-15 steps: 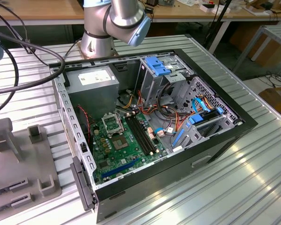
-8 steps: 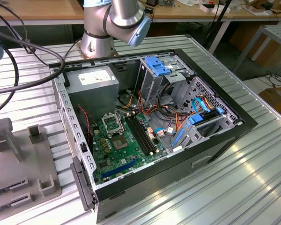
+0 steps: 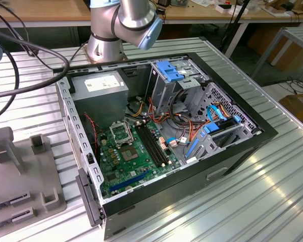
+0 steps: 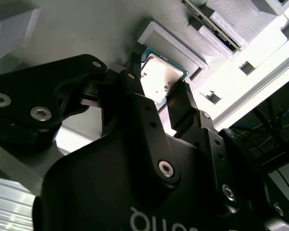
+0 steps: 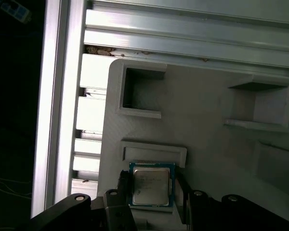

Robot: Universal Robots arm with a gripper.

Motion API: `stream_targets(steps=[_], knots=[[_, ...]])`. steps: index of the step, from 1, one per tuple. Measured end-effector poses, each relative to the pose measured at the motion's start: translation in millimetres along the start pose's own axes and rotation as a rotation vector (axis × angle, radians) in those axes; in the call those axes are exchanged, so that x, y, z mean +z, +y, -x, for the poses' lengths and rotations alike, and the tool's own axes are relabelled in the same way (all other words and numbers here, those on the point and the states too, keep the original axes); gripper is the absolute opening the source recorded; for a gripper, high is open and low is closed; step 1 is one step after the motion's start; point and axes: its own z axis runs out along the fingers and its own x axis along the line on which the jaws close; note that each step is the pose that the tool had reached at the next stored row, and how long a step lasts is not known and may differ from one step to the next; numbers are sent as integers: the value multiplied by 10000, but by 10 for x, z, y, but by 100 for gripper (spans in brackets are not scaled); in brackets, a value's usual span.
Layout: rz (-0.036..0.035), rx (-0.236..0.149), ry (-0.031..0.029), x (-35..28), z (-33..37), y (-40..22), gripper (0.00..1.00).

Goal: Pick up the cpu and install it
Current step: 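Pick up the cpu and move it towards the insertion slot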

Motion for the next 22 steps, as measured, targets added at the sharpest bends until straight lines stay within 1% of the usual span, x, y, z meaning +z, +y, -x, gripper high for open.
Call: stream_targets(steps=[13,22], knots=[[0,1,0,-21,-1,0,47],[0,0,0,-82,-1,-1,47]])
